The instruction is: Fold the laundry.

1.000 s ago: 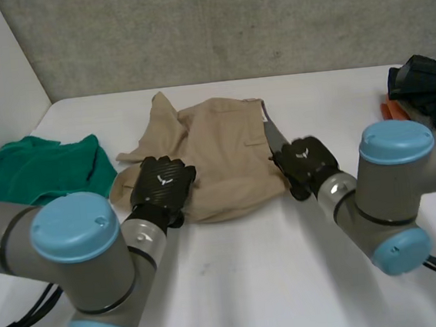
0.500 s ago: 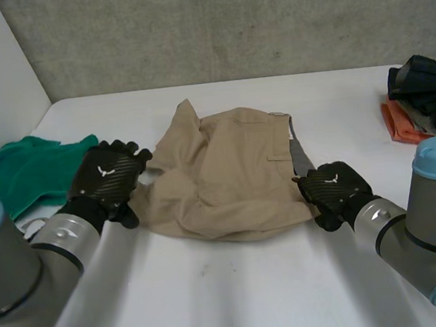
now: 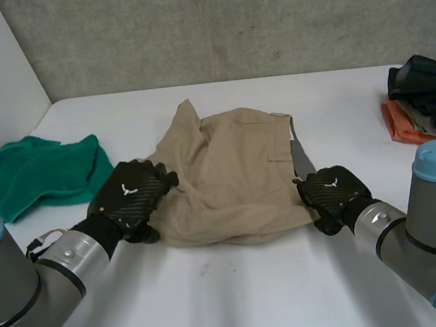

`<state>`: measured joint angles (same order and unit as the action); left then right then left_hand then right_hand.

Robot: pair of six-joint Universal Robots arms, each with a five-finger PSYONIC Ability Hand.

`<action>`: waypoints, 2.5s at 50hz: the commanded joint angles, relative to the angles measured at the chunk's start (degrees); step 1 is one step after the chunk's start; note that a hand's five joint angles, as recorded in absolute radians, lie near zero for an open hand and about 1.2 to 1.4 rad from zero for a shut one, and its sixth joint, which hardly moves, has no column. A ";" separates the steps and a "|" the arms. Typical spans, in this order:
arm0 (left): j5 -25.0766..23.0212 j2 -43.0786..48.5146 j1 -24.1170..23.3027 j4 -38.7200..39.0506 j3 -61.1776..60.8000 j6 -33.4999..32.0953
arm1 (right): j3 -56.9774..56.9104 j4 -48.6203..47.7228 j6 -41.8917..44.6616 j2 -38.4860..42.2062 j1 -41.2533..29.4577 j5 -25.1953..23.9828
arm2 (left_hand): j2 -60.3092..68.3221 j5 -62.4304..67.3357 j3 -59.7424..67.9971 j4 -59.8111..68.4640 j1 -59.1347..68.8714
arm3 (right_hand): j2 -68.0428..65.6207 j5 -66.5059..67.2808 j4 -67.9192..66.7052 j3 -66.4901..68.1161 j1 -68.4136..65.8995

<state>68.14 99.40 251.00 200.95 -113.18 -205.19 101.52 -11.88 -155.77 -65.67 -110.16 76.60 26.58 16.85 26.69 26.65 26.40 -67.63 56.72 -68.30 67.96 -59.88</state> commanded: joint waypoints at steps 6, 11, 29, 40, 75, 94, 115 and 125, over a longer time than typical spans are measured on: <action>1.46 6.94 -0.16 1.02 0.50 -10.12 | -0.10 0.19 -0.15 -0.07 0.39 0.21 | 16.08 15.81 15.97 16.01 16.26 | -12.37 13.28 -11.70 12.04 -20.12; 3.05 7.82 -0.07 1.02 0.42 -12.25 | -0.53 0.54 -0.41 -0.07 0.30 0.48 | 16.94 16.67 16.83 16.87 17.13 | -12.37 13.28 -11.70 12.04 -20.12; 3.31 11.24 0.37 2.25 0.59 -12.34 | -1.76 2.91 -2.78 -0.16 0.30 0.57 | 53.40 53.13 53.28 53.33 53.58 | -12.37 13.28 -11.70 12.04 -20.12; 5.16 9.23 1.33 -4.59 8.41 -5.93 | -2.65 9.07 0.37 -7.00 0.56 -0.66 | 53.42 53.15 53.31 53.35 53.60 | 46.77 -45.87 47.45 -47.10 39.03; 13.33 17.40 1.69 -24.99 31.71 7.53 | -10.46 -4.20 -7.79 10.04 -3.22 8.91 | 53.42 53.15 53.31 53.35 53.60 | -12.37 13.28 -11.70 12.04 -20.12; 12.37 -10.36 1.07 -43.00 19.15 1.92 | -17.58 28.79 7.03 -15.26 -2.25 0.39 | 53.42 53.15 53.31 53.35 53.60 | -12.37 13.28 -11.70 12.04 -20.12; 17.36 11.06 -5.96 -26.76 28.86 -7.94 | -28.98 25.27 11.73 1.41 -1.81 4.16 | 53.42 53.15 53.31 53.35 53.60 | -12.37 13.28 -11.70 12.04 -20.12; 25.02 16.61 -7.54 -2.52 61.32 -6.54 | -46.23 -8.83 2.58 2.83 -2.95 7.24 | 53.42 53.15 53.31 53.35 53.60 | -12.37 13.28 -11.70 12.04 -20.12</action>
<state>90.67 115.68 243.67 183.74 -65.13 -212.94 62.25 -1.15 -148.75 -62.47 -112.59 83.05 68.66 55.95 68.34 68.86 66.32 -67.75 55.75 -68.15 67.85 -58.62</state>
